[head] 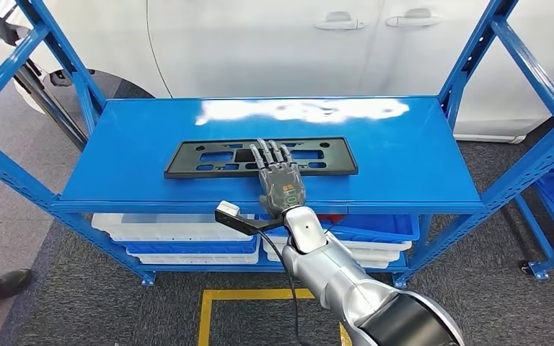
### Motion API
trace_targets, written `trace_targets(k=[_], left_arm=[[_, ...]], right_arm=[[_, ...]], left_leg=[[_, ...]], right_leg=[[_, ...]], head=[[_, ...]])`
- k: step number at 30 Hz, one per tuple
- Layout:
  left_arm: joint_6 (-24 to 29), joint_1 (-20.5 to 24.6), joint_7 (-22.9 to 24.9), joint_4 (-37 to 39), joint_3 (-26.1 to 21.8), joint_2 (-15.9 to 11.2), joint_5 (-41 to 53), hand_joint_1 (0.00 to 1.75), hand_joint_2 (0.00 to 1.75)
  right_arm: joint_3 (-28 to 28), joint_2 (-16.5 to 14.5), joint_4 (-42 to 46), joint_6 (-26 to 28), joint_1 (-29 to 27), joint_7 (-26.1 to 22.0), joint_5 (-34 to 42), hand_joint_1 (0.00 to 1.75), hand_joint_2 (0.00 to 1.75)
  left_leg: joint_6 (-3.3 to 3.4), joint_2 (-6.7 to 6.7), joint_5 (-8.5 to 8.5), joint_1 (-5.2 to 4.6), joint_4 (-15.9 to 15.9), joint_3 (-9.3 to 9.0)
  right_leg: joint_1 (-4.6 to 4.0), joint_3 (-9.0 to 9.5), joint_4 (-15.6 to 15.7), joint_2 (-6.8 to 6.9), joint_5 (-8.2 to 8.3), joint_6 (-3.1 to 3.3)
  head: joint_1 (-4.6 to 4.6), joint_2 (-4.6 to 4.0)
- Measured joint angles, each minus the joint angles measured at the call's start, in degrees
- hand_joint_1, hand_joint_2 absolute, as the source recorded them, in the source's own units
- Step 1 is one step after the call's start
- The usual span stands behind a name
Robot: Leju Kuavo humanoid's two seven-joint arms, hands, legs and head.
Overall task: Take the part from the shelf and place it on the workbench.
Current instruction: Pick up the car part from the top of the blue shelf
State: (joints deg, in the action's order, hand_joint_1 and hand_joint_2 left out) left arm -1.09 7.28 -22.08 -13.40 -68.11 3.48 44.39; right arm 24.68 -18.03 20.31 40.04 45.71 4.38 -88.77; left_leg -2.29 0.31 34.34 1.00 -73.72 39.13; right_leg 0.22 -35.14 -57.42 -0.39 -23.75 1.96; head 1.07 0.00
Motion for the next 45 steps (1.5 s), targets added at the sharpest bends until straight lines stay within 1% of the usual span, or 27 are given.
trace_targets(k=[1,2,4,6,9,11,12,14,15,16,17,19,21,24,26,27,29,30,31,32,34,35,36,38,41,43,45], left_arm=[[0.02,-0.06,-0.01,0.00,0.00,0.00,-0.02,0.00,0.00],[0.03,-0.09,-0.03,0.00,0.00,0.00,-0.05,0.00,0.00],[0.03,-0.08,-0.08,0.00,0.00,-0.01,-0.17,0.00,0.00],[0.01,-0.03,-0.11,0.00,0.00,-0.02,-0.36,0.00,0.00],[-0.03,-0.30,-0.09,0.00,-0.02,-0.01,-0.58,0.00,0.00],[-0.07,-0.38,-0.09,0.00,-0.02,0.00,-0.61,0.00,0.00],[-0.10,-0.35,-0.09,0.00,-0.02,0.01,-0.61,0.00,0.00],[-0.19,-0.32,-0.09,0.00,-0.02,-0.01,-0.61,0.00,0.00],[-0.22,-0.34,-0.09,0.00,-0.02,-0.02,-0.61,0.00,0.00],[-0.26,-0.36,-0.08,0.00,-0.02,-0.02,-0.61,0.00,0.00],[-0.28,-0.38,-0.07,0.01,-0.02,-0.01,-0.60,0.00,0.00],[-0.31,-0.36,-0.05,0.02,-0.01,0.01,-0.54,0.00,0.00],[-0.33,-0.25,-0.03,0.02,0.00,0.01,-0.46,0.00,0.00],[-0.36,-0.20,-0.01,0.02,0.00,-0.05,-0.41,0.00,0.00],[-0.36,-0.18,-0.01,0.03,0.00,-0.10,-0.41,0.00,0.00],[-0.37,-0.17,-0.02,0.03,0.00,-0.11,-0.42,0.00,0.00],[-0.38,-0.25,-0.02,0.04,0.00,-0.10,-0.44,0.00,0.00],[-0.38,-0.32,-0.02,0.04,0.00,-0.10,-0.46,0.00,0.00],[-0.38,-0.40,-0.02,0.04,0.00,-0.11,-0.47,0.00,0.00],[-0.38,-0.46,-0.02,0.04,0.00,-0.11,-0.48,0.00,0.00],[-0.38,-0.48,-0.03,0.04,0.00,-0.12,-0.49,0.00,0.00],[-0.38,-0.46,-0.03,0.04,0.00,-0.13,-0.50,0.00,0.00],[-0.38,-0.39,-0.04,0.04,0.00,-0.13,-0.50,0.00,0.00],[-0.38,-0.35,-0.07,0.04,0.00,-0.13,-0.50,0.00,0.00],[-0.38,-0.46,-0.10,0.04,0.00,-0.10,-0.51,0.00,0.00],[-0.38,-0.41,-0.15,0.04,0.00,-0.08,-0.58,0.00,0.00],[-0.38,-0.41,-0.24,0.04,0.00,-0.09,-0.71,0.00,0.00]], right_arm=[[0.00,-0.07,0.00,0.00,-0.09,-0.13,0.03,0.00,1.75],[0.00,-0.16,0.00,0.00,-0.14,-0.27,0.07,0.00,1.75],[0.00,-0.51,0.00,0.00,-0.12,-0.55,0.14,0.00,1.75],[0.00,-0.78,0.00,0.00,-0.07,-0.79,0.17,0.00,1.75],[0.00,-0.98,0.01,0.02,-0.07,-0.91,0.26,0.00,1.75],[0.00,-1.10,0.02,0.04,0.03,-0.93,0.43,0.00,1.75],[0.00,-1.13,0.02,0.04,0.05,-0.94,0.55,0.00,1.75],[0.00,-1.12,0.01,0.04,-0.07,-0.95,0.72,0.00,1.75],[0.00,-1.10,0.00,0.04,-0.20,-0.95,0.78,0.00,1.75],[0.00,-1.10,0.00,0.04,-0.30,-0.94,0.81,0.00,1.75],[0.00,-1.10,0.00,0.04,-0.35,-0.94,0.85,0.00,1.75],[0.00,-1.10,0.04,0.04,-0.30,-0.93,0.90,0.00,1.75],[0.00,-1.10,0.11,0.04,-0.21,-0.94,0.96,0.00,1.75],[0.00,-1.11,0.16,0.04,-0.16,-0.95,1.08,0.00,1.75],[0.00,-1.18,0.19,0.03,-0.02,-1.00,1.13,0.00,1.75],[0.00,-1.25,0.20,0.02,0.04,-1.05,1.13,0.00,1.75],[0.00,-1.34,0.17,-0.03,0.03,-1.16,1.12,0.00,1.75],[0.00,-1.36,0.14,-0.04,-0.05,-1.21,1.11,0.00,1.75],[0.00,-1.36,0.11,-0.04,-0.12,-1.26,1.11,0.00,1.75],[0.00,-1.37,0.10,-0.04,-0.17,-1.30,1.10,0.00,1.75],[0.00,-1.47,0.10,-0.04,-0.16,-1.36,1.10,0.00,1.75],[0.00,-1.54,0.11,-0.04,-0.11,-1.37,1.10,0.00,1.75],[0.00,-1.60,0.11,-0.05,-0.06,-1.37,1.09,0.00,1.75],[0.00,-1.65,0.11,-0.05,-0.03,-1.38,1.08,0.00,1.75],[0.00,-1.70,0.18,-0.04,0.07,-1.42,1.08,0.00,1.75],[0.00,-1.72,0.20,-0.05,0.16,-1.55,1.09,0.00,1.75],[0.00,-1.72,0.15,-0.09,-0.01,-1.75,1.25,0.00,1.75]], left_leg=[[-0.06,0.00,-1.03,0.03,-0.09,0.58],[-0.05,-0.01,-2.97,0.08,1.87,0.11],[0.20,-0.11,-7.74,0.11,10.12,-3.27],[0.75,-0.10,-9.60,-0.08,15.54,-5.59],[1.68,0.00,-9.47,-0.17,16.26,-5.75],[2.39,-0.07,-9.67,0.07,16.56,-5.92],[2.68,-0.11,-9.73,0.17,16.68,-6.00],[2.96,-0.14,-9.68,0.09,16.65,-5.99],[2.98,-0.13,-9.64,0.07,16.62,-6.00],[2.96,-0.10,-9.59,0.06,16.58,-6.05],[2.92,-0.07,-9.50,0.06,16.55,-6.14],[2.65,0.02,-9.20,0.05,16.42,-6.44],[2.12,0.06,-8.84,-0.14,16.20,-6.51],[1.15,0.03,-8.56,-0.18,16.24,-6.54],[0.54,0.00,-7.45,-0.08,14.77,-6.08],[0.29,-0.01,-6.09,-0.02,12.39,-5.05],[-0.10,-0.02,-2.61,0.09,4.64,-1.26],[-0.21,-0.02,-1.56,0.13,1.20,0.63],[-0.24,-0.02,-1.57,0.13,-0.51,1.77],[-0.18,-0.02,-2.81,0.13,0.20,1.72],[0.23,-0.05,-7.42,0.11,7.64,-1.40],[0.54,-0.07,-9.13,-0.03,11.64,-3.29],[0.86,-0.07,-10.03,-0.17,14.48,-4.61],[1.42,0.00,-9.89,-0.49,16.07,-5.35],[2.36,-0.01,-10.08,-0.14,16.79,-5.69],[2.83,-0.11,-10.15,0.04,17.14,-5.98],[3.04,-0.12,-10.02,0.01,17.10,-6.01]], right_leg=[[-0.02,0.13,-0.03,-0.03,-0.12,-0.02],[-0.01,0.29,-0.08,-0.08,-0.25,-0.07],[-0.10,0.69,-0.24,-0.17,-0.62,-0.38],[-0.30,0.72,-0.41,-0.25,-0.83,-0.88],[-0.32,0.58,-0.47,-0.21,-0.95,-1.72],[-0.26,-0.21,-2.55,-0.11,-2.52,-2.27],[-0.19,-1.49,-5.43,-0.06,-4.17,-2.49],[-0.04,-5.38,-13.54,-0.01,-7.74,-2.74],[0.03,-6.94,-16.59,0.00,-8.57,-2.81],[0.07,-7.54,-17.54,0.01,-8.24,-2.82],[0.11,-6.90,-15.96,0.02,-6.78,-2.75],[0.12,-3.12,-7.98,0.05,-2.72,-2.39],[-0.07,-0.30,-1.93,0.03,-0.79,-2.02],[-0.21,0.10,-0.81,-0.15,-0.84,-1.34],[0.02,0.44,-0.46,-0.12,-0.81,-0.73],[0.15,0.63,-0.29,-0.07,-0.81,-0.47],[0.06,0.79,-0.27,0.01,-0.99,-0.10],[-0.01,0.84,-0.28,0.01,-1.07,-0.01],[-0.05,0.93,-0.30,-0.01,-1.16,0.04],[-0.07,1.10,-0.31,-0.04,-1.28,0.02],[-0.08,1.71,-0.33,-0.10,-1.67,-0.18],[-0.18,1.94,-0.39,-0.12,-1.88,-0.38],[-0.26,2.02,-0.44,-0.13,-2.03,-0.62],[-0.35,1.91,-0.44,-0.14,-2.12,-1.19],[-0.35,1.59,-1.47,-0.06,-3.07,-2.13],[-0.24,-0.87,-6.85,0.01,-5.96,-2.53],[-0.05,-5.02,-14.72,0.04,-9.02,-2.79]], head=[[0.00,0.00],[0.00,0.00],[-0.01,0.00],[-0.03,0.00],[-0.09,0.00],[-0.16,0.00],[-0.20,0.00],[-0.25,0.00],[-0.25,0.00],[-0.26,0.00],[-0.26,0.00],[-0.26,0.00],[-0.23,0.00],[-0.20,0.00],[-0.13,0.00],[-0.08,0.00],[-0.01,0.00],[-0.02,0.00],[-0.01,0.00],[-0.01,0.00],[-0.02,0.00],[-0.03,0.00],[-0.03,0.00],[-0.06,0.00],[-0.14,0.00],[-0.25,0.00],[-0.30,0.00]])
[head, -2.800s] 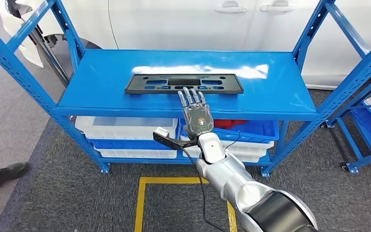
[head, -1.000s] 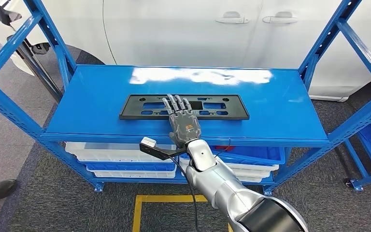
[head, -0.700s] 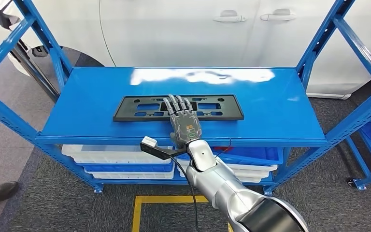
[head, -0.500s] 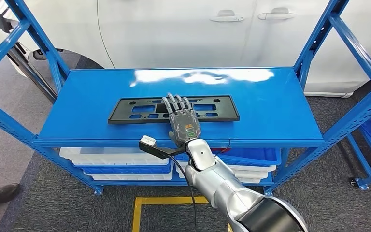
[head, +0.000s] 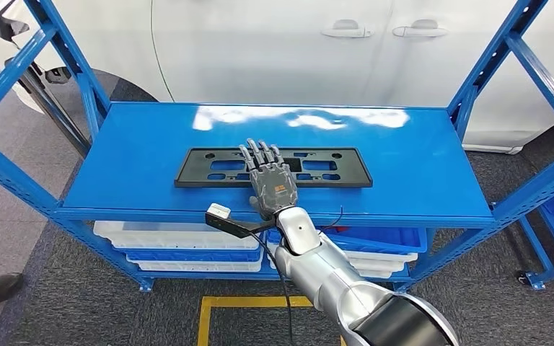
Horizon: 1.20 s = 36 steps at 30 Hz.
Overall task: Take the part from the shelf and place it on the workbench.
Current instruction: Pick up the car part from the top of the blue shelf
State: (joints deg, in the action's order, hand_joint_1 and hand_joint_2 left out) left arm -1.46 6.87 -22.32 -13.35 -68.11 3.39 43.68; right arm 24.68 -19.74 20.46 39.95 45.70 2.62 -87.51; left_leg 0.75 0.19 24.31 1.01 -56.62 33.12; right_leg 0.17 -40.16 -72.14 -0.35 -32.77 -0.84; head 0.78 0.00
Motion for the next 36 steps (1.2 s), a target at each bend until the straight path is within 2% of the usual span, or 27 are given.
trace_targets(k=[1,2,3,4,6,7,11,13,15,16,17,18,20,21,22,23,25,27,28,30,31,32,33,34,35,36], left_arm=[[0.00,-0.07,-0.04,0.00,-0.01,0.00,-0.10,0.00,0.00],[0.00,-0.16,-0.08,0.00,-0.01,0.00,-0.21,0.00,0.00],[0.00,-0.26,-0.11,0.00,-0.02,0.01,-0.30,0.00,0.00],[0.00,-0.36,-0.15,0.00,-0.02,0.02,-0.36,0.00,0.00],[0.00,-0.43,-0.24,0.01,-0.02,0.05,-0.39,0.00,0.00],[0.00,-0.45,-0.29,0.02,-0.02,0.05,-0.42,0.00,0.00],[0.02,-0.48,-0.55,0.02,-0.02,-0.02,-0.46,0.00,0.00],[0.01,-0.47,-0.66,0.03,-0.01,-0.05,-0.45,0.00,0.00],[0.02,-0.52,-0.71,0.04,-0.01,-0.05,-0.43,0.00,0.00],[0.03,-0.57,-0.72,0.04,-0.01,-0.06,-0.43,0.00,0.00],[0.05,-0.60,-0.72,0.04,-0.02,-0.07,-0.43,0.00,0.00],[0.06,-0.61,-0.72,0.04,-0.02,-0.07,-0.42,0.00,0.00],[0.05,-0.56,-0.72,0.04,-0.02,-0.08,-0.37,0.00,0.00],[0.02,-0.52,-0.73,0.04,-0.01,-0.08,-0.34,0.00,0.00],[-0.01,-0.49,-0.75,0.04,-0.01,-0.09,-0.33,0.00,0.00],[-0.03,-0.47,-0.79,0.04,-0.01,-0.09,-0.33,0.00,0.00],[-0.05,-0.54,-0.87,0.04,-0.02,-0.08,-0.36,0.00,0.00],[-0.08,-0.57,-0.95,0.04,-0.02,-0.08,-0.41,0.00,0.00],[-0.08,-0.56,-1.00,0.04,-0.02,-0.08,-0.44,0.00,0.00],[-0.10,-0.56,-1.10,0.04,-0.03,-0.09,-0.54,0.00,0.00],[-0.11,-0.59,-1.16,0.04,-0.04,-0.09,-0.62,0.00,0.00],[-0.13,-0.64,-1.20,0.04,-0.05,-0.08,-0.73,0.00,0.00],[-0.17,-0.70,-1.24,0.04,-0.07,-0.07,-0.85,0.00,0.00],[-0.22,-0.75,-1.29,0.05,-0.09,-0.05,-0.97,0.00,0.00],[-0.29,-0.79,-1.34,0.05,-0.10,-0.02,-1.07,0.00,0.00],[-0.36,-0.78,-1.40,0.08,-0.12,0.03,-1.11,0.00,0.00]], right_arm=[[0.01,0.00,-0.02,-0.04,-0.14,-0.10,0.19,0.00,1.75],[0.03,-0.01,-0.02,-0.10,-0.23,-0.17,0.47,0.00,1.75],[0.09,-0.02,-0.01,-0.16,-0.26,-0.21,0.77,0.00,1.75],[0.22,-0.04,0.01,-0.25,-0.21,-0.23,1.05,0.00,1.75],[0.55,-0.10,0.04,-0.48,-0.04,-0.23,1.51,0.00,1.75],[0.71,-0.14,0.05,-0.57,0.00,-0.23,1.69,0.00,1.75],[1.37,-0.39,0.11,-0.63,0.06,-0.14,2.38,0.00,1.75],[1.79,-0.69,0.15,-0.57,0.16,-0.13,2.72,0.00,1.75],[2.15,-0.85,0.08,-0.54,0.13,-0.13,2.91,0.00,1.75],[2.27,-0.87,0.04,-0.54,0.05,-0.11,2.95,0.00,1.75],[2.38,-0.87,0.01,-0.53,-0.02,-0.08,2.93,0.00,1.75],[2.50,-0.87,0.00,-0.53,-0.07,-0.04,2.86,0.00,1.75],[2.88,-0.88,-0.01,-0.57,-0.06,0.03,2.56,0.00,1.75],[3.14,-0.89,-0.01,-0.63,-0.04,0.04,2.38,0.00,1.75],[3.46,-0.90,-0.01,-0.72,-0.05,0.04,2.13,0.00,1.75],[3.83,-0.91,-0.01,-0.84,-0.08,0.04,1.85,0.00,1.75],[4.82,-0.92,0.02,-1.12,-0.18,0.09,1.26,0.00,1.75],[5.86,-0.93,0.05,-1.52,-0.19,0.24,0.80,0.00,1.75],[6.41,-0.93,0.08,-1.78,-0.22,0.34,0.58,0.00,1.75],[7.68,-0.91,0.08,-2.43,-0.54,0.65,0.14,0.00,1.75],[8.43,-0.89,0.08,-2.80,-0.82,0.83,-0.11,0.00,1.75],[9.21,-0.88,0.07,-3.21,-1.10,1.05,-0.37,0.00,1.75],[10.04,-0.87,0.07,-3.58,-1.30,1.25,-0.61,0.00,1.75],[10.85,-0.87,0.08,-3.89,-1.38,1.48,-0.77,0.00,1.75],[11.63,-0.87,0.08,-4.15,-1.37,1.70,-0.85,0.00,1.75],[12.35,-0.87,0.09,-4.38,-1.29,1.86,-0.89,0.00,1.75]], left_leg=[[0.03,0.02,0.10,-0.02,-0.04,-0.05],[0.00,0.07,0.22,-0.02,-0.10,-0.17],[-0.08,0.12,0.39,-0.02,-0.17,-0.34],[-0.21,0.17,0.60,-0.02,-0.26,-0.56],[-0.66,0.25,1.05,-0.20,-0.50,-0.78],[-0.93,0.25,1.23,-0.29,-0.58,-0.80],[-2.16,0.18,2.13,-0.20,-1.29,-0.67],[-2.65,0.12,4.88,-0.09,-6.19,1.50],[-3.01,0.11,8.29,0.01,-14.27,5.58],[-3.12,0.11,8.90,0.03,-17.04,7.17],[-3.15,0.11,8.31,0.04,-17.70,7.80],[-3.10,0.11,6.55,0.05,-15.89,7.21],[-2.75,0.07,1.91,0.02,-7.85,3.63],[-2.47,0.06,0.54,-0.08,-4.20,1.91],[-2.16,0.04,-0.03,-0.21,-1.95,0.89],[-1.86,0.05,0.16,-0.35,-1.15,0.54],[-1.25,0.05,0.24,-0.31,-0.84,0.55],[-0.60,0.04,0.15,-0.05,-0.55,0.36],[-0.31,0.01,0.13,0.06,-0.43,0.25],[0.02,-0.01,0.24,-0.01,-0.45,0.21],[0.08,-0.01,0.30,-0.05,-0.48,0.19],[0.11,0.01,0.38,-0.08,-0.53,0.14],[0.10,0.04,0.48,-0.09,-0.58,0.02],[0.04,0.09,0.62,-0.10,-0.64,-0.15],[-0.08,0.13,0.80,-0.11,-0.71,-0.33],[-0.27,0.18,1.00,-0.20,-0.83,-0.44]], right_leg=[[0.09,-1.39,-2.23,0.01,-0.28,-0.08],[0.15,-1.69,-2.19,0.01,0.65,-0.09],[0.19,-0.82,0.18,0.02,2.56,0.00],[0.19,1.01,4.38,0.03,5.05,0.20],[0.02,4.32,11.69,0.03,7.97,0.65],[-0.08,5.14,13.58,0.01,8.41,0.85],[-0.04,5.52,14.44,-0.07,8.27,1.90],[0.20,5.84,14.69,0.00,8.21,2.44],[0.10,5.95,14.67,0.03,8.02,2.75],[0.06,6.01,14.66,0.02,7.93,2.80],[0.03,6.13,14.64,-0.01,7.83,2.80],[0.03,6.35,14.63,-0.05,7.68,2.74],[-0.02,6.98,14.62,-0.12,7.26,2.45],[-0.12,7.17,14.56,-0.15,7.06,2.23],[-0.22,7.20,14.52,-0.17,6.95,1.97],[-0.31,7.13,14.50,-0.17,6.91,1.70],[-0.35,7.03,14.48,-0.11,6.80,1.12],[-0.29,6.45,12.85,-0.03,5.61,0.52],[-0.24,5.31,10.34,0.00,4.21,0.25],[-0.06,1.27,2.33,0.01,0.74,-0.08],[0.01,-0.70,-1.18,0.02,-0.27,-0.17],[0.05,-1.82,-2.84,0.02,-0.19,-0.18],[0.07,-1.75,-2.08,0.02,1.04,-0.12],[0.07,-0.48,1.06,0.03,3.20,0.05],[0.03,1.47,5.51,0.04,5.48,0.33],[-0.09,3.30,9.52,0.05,7.10,0.58]], head=[[0.01,0.00],[0.00,0.00],[-0.01,0.00],[-0.01,0.00],[0.02,0.00],[0.04,0.00],[0.07,0.00],[0.17,0.00],[0.21,0.00],[0.21,0.00],[0.21,0.00],[0.22,0.00],[0.21,0.00],[0.21,0.00],[0.17,0.00],[0.17,0.00],[0.15,0.00],[0.10,0.00],[0.07,0.00],[0.01,0.00],[0.01,0.00],[0.01,0.00],[0.01,0.00],[0.01,0.00],[0.01,0.00],[0.02,0.00]])
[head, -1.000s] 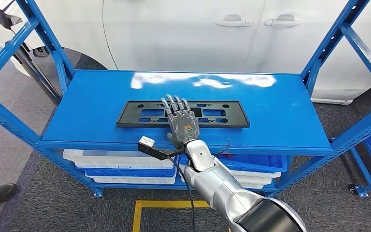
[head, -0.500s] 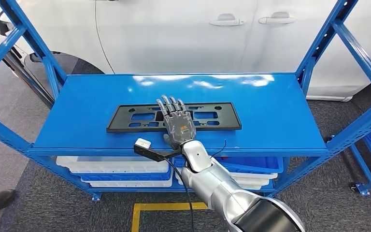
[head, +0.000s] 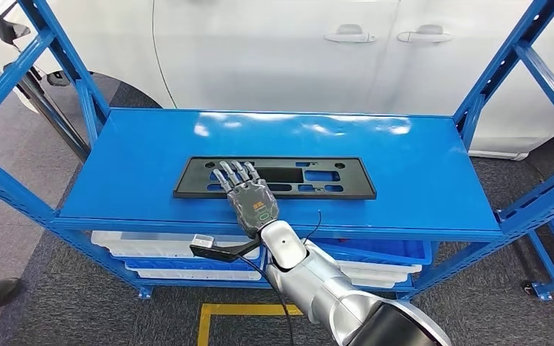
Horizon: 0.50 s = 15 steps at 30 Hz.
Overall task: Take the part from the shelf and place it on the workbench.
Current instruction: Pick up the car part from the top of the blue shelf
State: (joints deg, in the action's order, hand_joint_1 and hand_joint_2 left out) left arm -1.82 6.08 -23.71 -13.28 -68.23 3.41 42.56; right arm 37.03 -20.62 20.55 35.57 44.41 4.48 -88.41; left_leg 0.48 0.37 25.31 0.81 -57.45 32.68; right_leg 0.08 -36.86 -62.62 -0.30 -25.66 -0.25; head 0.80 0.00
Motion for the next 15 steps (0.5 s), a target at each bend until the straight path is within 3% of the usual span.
trace_targets(k=[2,6,8,10,11,12,13,15], left_arm=[[-0.09,0.00,-0.16,0.04,-0.05,0.05,-0.11,0.00,0.00],[-0.18,-0.01,-0.41,0.06,-0.17,0.03,-0.22,0.00,0.00],[-0.26,0.01,-0.46,0.09,-0.23,0.04,-0.22,0.00,0.00],[-0.33,-0.02,-0.49,0.11,-0.32,0.03,-0.22,0.00,0.00],[-0.36,-0.04,-0.51,0.11,-0.36,0.02,-0.22,0.00,0.00],[-0.39,-0.04,-0.53,0.11,-0.39,0.01,-0.22,0.00,0.00],[-0.42,-0.01,-0.54,0.12,-0.40,0.00,-0.22,0.00,0.00],[-0.43,0.08,-0.55,0.12,-0.41,-0.02,-0.22,0.00,0.00]], right_arm=[[1.17,-0.01,-0.01,-0.38,0.13,0.20,-0.09,0.00,1.75],[2.58,-0.07,0.01,-0.55,0.36,0.46,-0.26,0.00,1.75],[3.03,-0.11,-0.01,-0.66,0.55,0.74,-0.42,0.00,1.75],[3.43,-0.10,-0.17,-0.93,0.62,1.07,-0.57,0.00,1.75],[3.62,-0.09,-0.33,-1.12,0.61,1.19,-0.61,0.00,1.75],[3.79,-0.09,-0.50,-1.28,0.62,1.27,-0.62,0.00,1.75],[3.93,-0.08,-0.65,-1.39,0.64,1.31,-0.62,0.00,1.75],[4.07,-0.08,-0.79,-1.42,0.74,1.35,-0.62,0.00,1.75]], left_leg=[[-0.54,0.03,0.28,-0.13,-0.11,-0.04],[-1.88,-0.04,1.11,0.00,-0.85,0.09],[-2.41,-0.07,3.71,0.16,-5.55,2.24],[-2.84,-0.07,6.63,0.30,-12.76,5.95],[-2.99,-0.07,6.93,0.34,-14.97,7.25],[-3.07,-0.07,6.10,0.36,-15.15,7.60],[-3.05,-0.08,4.25,0.38,-13.07,6.83],[-2.72,-0.10,0.26,0.34,-5.60,3.45]], right_leg=[[-0.24,1.88,4.25,-0.04,1.15,0.48],[-0.10,2.31,5.03,-0.18,1.21,1.57],[0.13,2.67,5.38,-0.08,1.25,2.03],[0.08,2.74,5.37,-0.05,1.14,2.25],[0.05,2.77,5.35,-0.06,1.08,2.27],[0.06,2.85,5.33,-0.09,1.00,2.25],[0.08,3.00,5.30,-0.13,0.88,2.17],[0.02,3.36,5.22,-0.20,0.57,1.84]], head=[[0.03,0.00],[0.09,0.00],[0.22,0.00],[0.27,0.00],[0.28,0.00],[0.28,0.00],[0.29,0.00],[0.28,0.00]])
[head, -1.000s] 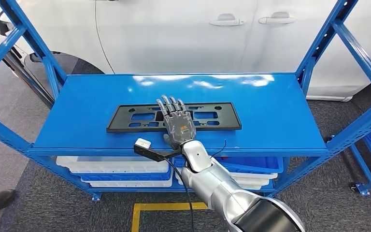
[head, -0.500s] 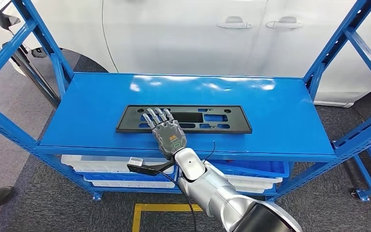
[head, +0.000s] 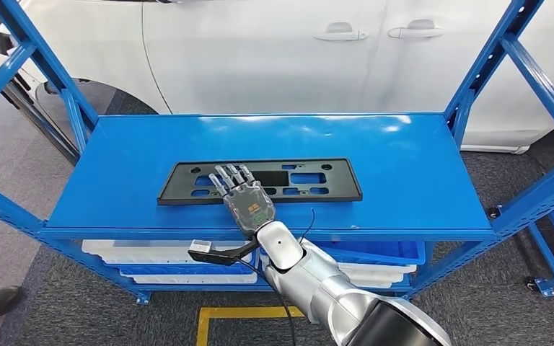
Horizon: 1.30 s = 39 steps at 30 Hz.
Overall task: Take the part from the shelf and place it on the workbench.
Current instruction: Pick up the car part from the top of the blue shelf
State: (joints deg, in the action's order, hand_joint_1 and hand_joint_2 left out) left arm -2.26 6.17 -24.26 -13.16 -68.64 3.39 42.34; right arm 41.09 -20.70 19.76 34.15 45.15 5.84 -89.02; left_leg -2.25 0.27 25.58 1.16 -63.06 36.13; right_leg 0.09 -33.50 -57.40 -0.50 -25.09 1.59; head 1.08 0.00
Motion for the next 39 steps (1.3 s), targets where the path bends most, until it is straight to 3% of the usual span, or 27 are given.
trace_targets(k=[2,6,8,10,11,12,13,15,17,19,22,23,25,26,27,28,31,33,37,39], left_arm=[[-0.05,0.14,-0.02,0.01,-0.01,-0.01,0.00,0.00,0.00],[-0.13,0.25,-0.02,0.01,-0.01,0.01,0.10,0.00,0.00],[-0.10,0.47,0.07,0.01,0.00,0.01,0.25,0.00,0.00],[-0.02,0.67,0.18,0.01,0.01,-0.01,0.37,0.00,0.00],[0.02,0.72,0.24,0.01,0.01,-0.01,0.40,0.00,0.00],[0.04,0.75,0.30,0.01,0.01,-0.01,0.43,0.00,0.00],[0.04,0.76,0.37,0.01,0.02,-0.01,0.47,0.00,0.00],[0.05,0.82,0.45,0.01,0.05,0.00,0.62,0.00,0.00],[0.09,0.95,0.46,0.01,0.08,0.01,0.79,0.00,0.00],[0.17,1.04,0.45,0.01,0.09,-0.01,0.86,0.00,0.00],[0.22,1.10,0.45,0.01,0.10,-0.16,0.87,0.00,0.00],[0.22,1.13,0.45,0.01,0.11,-0.21,0.88,0.00,0.00],[0.26,1.07,0.52,0.01,0.13,-0.29,0.90,0.00,0.00],[0.30,1.00,0.59,0.01,0.14,-0.33,0.90,0.00,0.00],[0.33,0.91,0.66,0.01,0.14,-0.36,0.90,0.00,0.00],[0.35,0.85,0.70,0.01,0.14,-0.38,0.90,0.00,0.00],[0.42,0.87,0.74,0.01,0.15,-0.47,0.96,0.00,0.00],[0.61,1.01,0.71,0.01,0.24,-0.50,1.04,0.00,0.00],[0.79,1.14,0.69,0.01,0.46,-0.53,1.03,0.00,0.00],[0.85,1.31,0.72,0.01,0.52,-0.55,1.03,0.00,0.00]], right_arm=[[0.04,0.00,-0.09,0.01,0.22,0.15,0.00,0.00,1.75],[0.06,0.00,-0.24,0.10,0.52,0.63,0.25,0.00,1.75],[0.06,0.02,-0.24,0.06,0.77,0.64,0.82,0.00,1.75],[0.18,0.07,-0.24,-0.21,0.91,0.69,1.81,0.00,1.75],[0.34,0.09,-0.24,-0.42,0.91,0.74,2.38,0.00,1.75],[0.60,0.10,-0.22,-0.70,0.91,0.81,2.98,0.00,1.75],[0.89,0.11,-0.18,-0.94,0.94,0.93,3.50,0.00,1.75],[1.40,0.11,-0.10,-1.20,1.14,1.28,4.24,0.00,1.75],[1.80,0.10,-0.09,-1.16,1.49,1.76,4.83,0.00,1.75],[2.11,0.10,-0.21,-1.07,1.72,2.28,5.32,0.00,1.75],[2.32,0.05,-0.42,-0.96,2.00,2.73,5.55,0.00,1.75],[2.36,0.03,-0.49,-0.93,2.16,2.78,5.57,0.00,1.75],[2.38,0.05,-0.79,-0.92,2.29,3.03,5.49,0.00,1.75],[2.38,0.10,-1.00,-0.93,2.23,3.21,5.40,0.00,1.75],[2.38,0.14,-1.22,-0.95,2.13,3.42,5.32,0.00,1.75],[2.38,0.16,-1.41,-0.95,2.06,3.57,5.26,0.00,1.75],[2.38,0.18,-1.72,-0.99,2.10,3.83,5.17,0.00,1.75],[2.38,0.23,-1.87,-1.14,2.20,4.15,5.09,0.00,1.75],[2.38,0.51,-2.15,-2.68,2.44,4.80,5.07,1.74,1.75],[2.38,0.64,-2.23,-3.85,2.62,4.83,5.07,1.75,1.75]], left_leg=[[0.70,0.05,-1.28,-0.22,4.88,-2.26],[2.12,0.07,-1.09,-0.19,5.85,-2.61],[2.72,-0.02,-1.14,-0.03,6.06,-2.78],[3.03,-0.09,-1.04,-0.10,6.04,-2.82],[3.09,-0.09,-0.97,-0.13,6.02,-2.86],[3.10,-0.08,-0.88,-0.14,5.99,-2.96],[3.06,-0.04,-0.75,-0.14,5.95,-3.12],[2.83,0.06,-0.39,-0.16,5.85,-3.56],[2.34,0.11,0.00,-0.36,5.67,-3.73],[1.65,0.09,0.19,-0.42,5.70,-3.76],[0.69,0.05,1.42,-0.24,4.31,-3.37],[0.42,0.04,2.72,-0.17,1.89,-2.29],[-0.05,0.02,5.96,-0.02,-5.82,1.64],[-0.21,0.01,6.90,0.03,-9.21,3.62],[-0.29,0.01,6.69,0.04,-10.69,4.74],[-0.28,0.01,5.48,0.04,-10.14,4.82],[0.27,-0.02,-0.99,-0.10,0.91,0.17],[0.92,-0.05,-2.14,-0.36,5.32,-1.81],[2.18,-0.05,-1.68,-0.17,5.96,-2.14],[2.72,-0.15,-1.64,-0.05,6.11,-2.29]], right_leg=[[-0.21,0.01,-0.14,-0.07,-0.21,-0.51],[-0.25,-0.39,-0.88,-0.04,-0.85,-1.70],[-0.10,-2.49,-5.43,0.05,-3.46,-2.20],[0.09,-6.63,-13.62,0.10,-6.89,-2.48],[0.15,-8.27,-16.59,0.11,-7.60,-2.54],[0.19,-8.96,-17.55,0.13,-7.18,-2.53],[0.22,-8.41,-16.02,0.14,-5.64,-2.43],[0.17,-4.82,-8.15,0.16,-1.38,-1.96],[-0.03,-1.97,-1.93,0.17,0.65,-1.50],[-0.29,-1.43,-0.63,0.07,0.52,-1.08],[0.09,-0.80,0.04,0.02,0.60,-0.18],[0.25,-0.51,0.27,0.06,0.59,0.07],[0.17,-0.25,0.32,0.12,0.34,0.41],[0.11,-0.14,0.30,0.10,0.21,0.49],[0.08,0.02,0.29,0.06,0.04,0.50],[0.07,0.24,0.27,0.01,-0.13,0.46],[-0.03,1.25,0.16,-0.13,-0.91,-0.01],[-0.22,1.30,0.05,-0.19,-1.22,-0.52],[-0.28,0.71,-1.29,-0.07,-2.45,-1.78],[-0.14,-2.09,-7.08,0.01,-5.51,-2.25]], head=[[-0.05,0.00],[-0.15,0.00],[-0.26,0.00],[-0.32,0.00],[-0.32,0.00],[-0.32,0.00],[-0.32,0.00],[-0.34,0.00],[-0.30,0.00],[-0.27,0.00],[-0.14,0.01],[-0.05,0.01],[0.09,0.00],[0.07,0.00],[0.08,0.00],[0.08,0.00],[0.07,0.00],[0.04,0.00],[-0.05,0.00],[-0.19,0.00]])
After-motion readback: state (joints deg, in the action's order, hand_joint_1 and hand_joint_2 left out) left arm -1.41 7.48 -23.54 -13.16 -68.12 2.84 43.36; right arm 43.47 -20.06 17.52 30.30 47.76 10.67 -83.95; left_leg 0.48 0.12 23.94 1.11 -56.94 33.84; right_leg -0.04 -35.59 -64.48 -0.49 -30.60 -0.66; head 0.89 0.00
